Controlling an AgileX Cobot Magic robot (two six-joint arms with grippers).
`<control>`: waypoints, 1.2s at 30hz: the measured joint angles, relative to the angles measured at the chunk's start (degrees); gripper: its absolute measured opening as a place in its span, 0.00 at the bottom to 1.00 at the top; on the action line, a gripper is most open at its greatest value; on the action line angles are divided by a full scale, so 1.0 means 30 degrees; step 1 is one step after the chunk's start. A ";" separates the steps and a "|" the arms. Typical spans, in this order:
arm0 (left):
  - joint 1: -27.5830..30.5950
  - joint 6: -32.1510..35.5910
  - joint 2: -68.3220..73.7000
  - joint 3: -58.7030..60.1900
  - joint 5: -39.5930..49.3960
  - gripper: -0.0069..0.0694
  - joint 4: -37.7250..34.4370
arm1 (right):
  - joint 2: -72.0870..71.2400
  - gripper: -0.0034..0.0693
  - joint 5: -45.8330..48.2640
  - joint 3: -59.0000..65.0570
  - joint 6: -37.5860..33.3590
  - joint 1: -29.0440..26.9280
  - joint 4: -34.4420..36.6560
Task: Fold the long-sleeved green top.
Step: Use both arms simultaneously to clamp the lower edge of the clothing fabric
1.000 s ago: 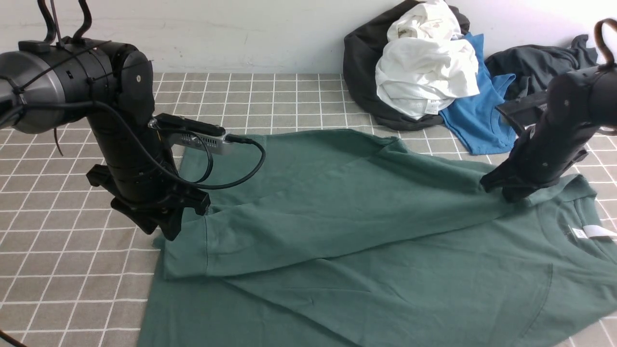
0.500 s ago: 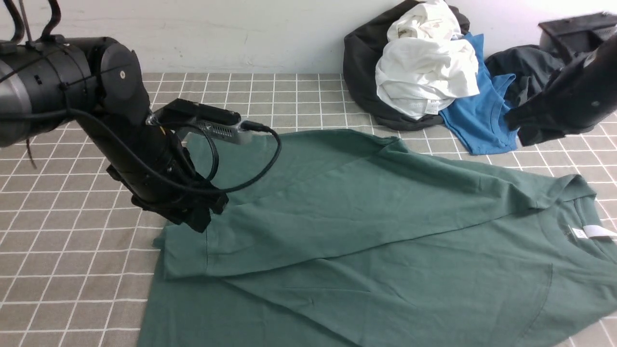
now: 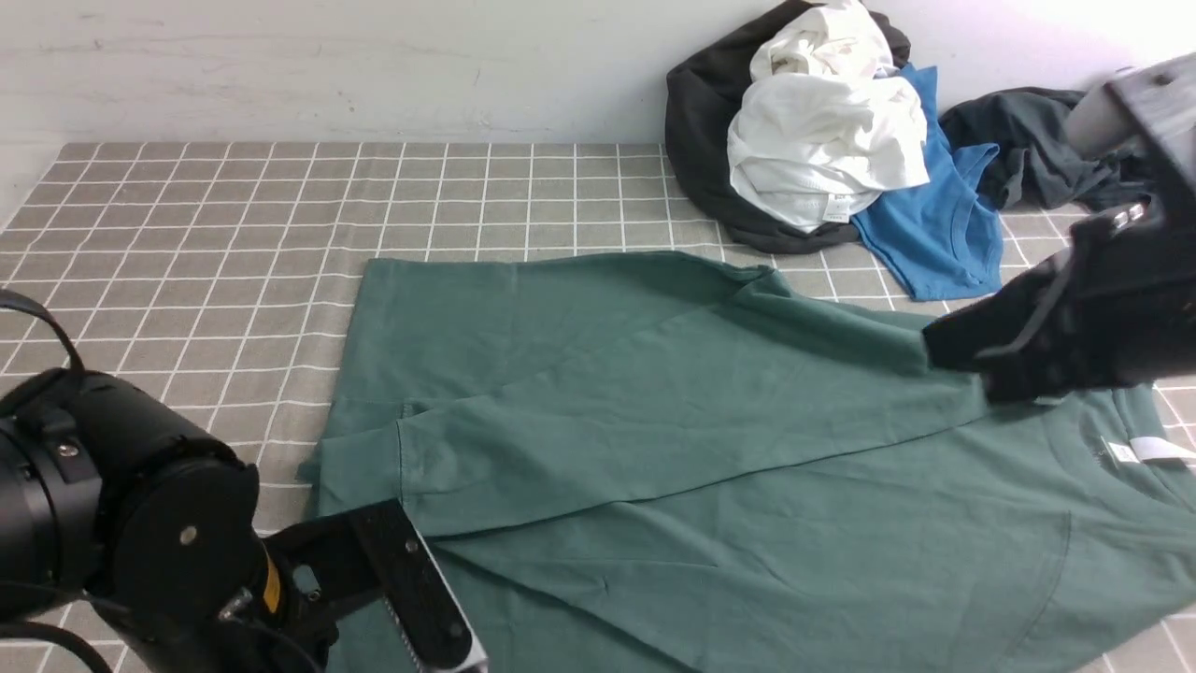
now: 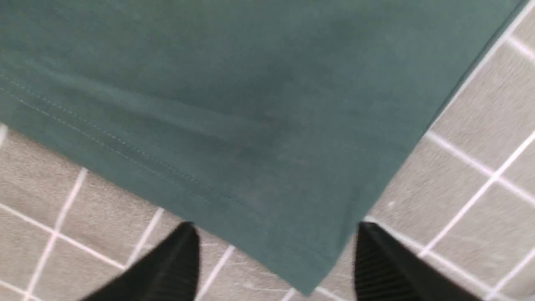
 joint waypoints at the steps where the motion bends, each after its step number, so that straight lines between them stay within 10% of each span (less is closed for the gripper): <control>1: -0.0279 0.0283 0.0175 0.0169 -0.0066 0.78 0.0517 | -0.0002 0.03 -0.0086 0.0182 -0.0405 0.0848 -0.0152; 11: -0.2105 0.4108 0.2140 0.2821 -0.2594 0.80 0.2055 | -0.0020 0.03 -0.0211 0.0209 -0.0793 0.4551 -0.2239; 22: -0.2460 0.3148 0.1848 0.3217 -0.3473 0.13 0.4508 | -0.0020 0.03 -0.0483 0.0209 -0.0793 0.4576 -0.2407; 36: -0.0416 -0.2410 -0.5287 0.3240 0.1026 0.11 0.6255 | -0.0020 0.07 0.3517 0.0493 0.2215 0.4576 -0.7141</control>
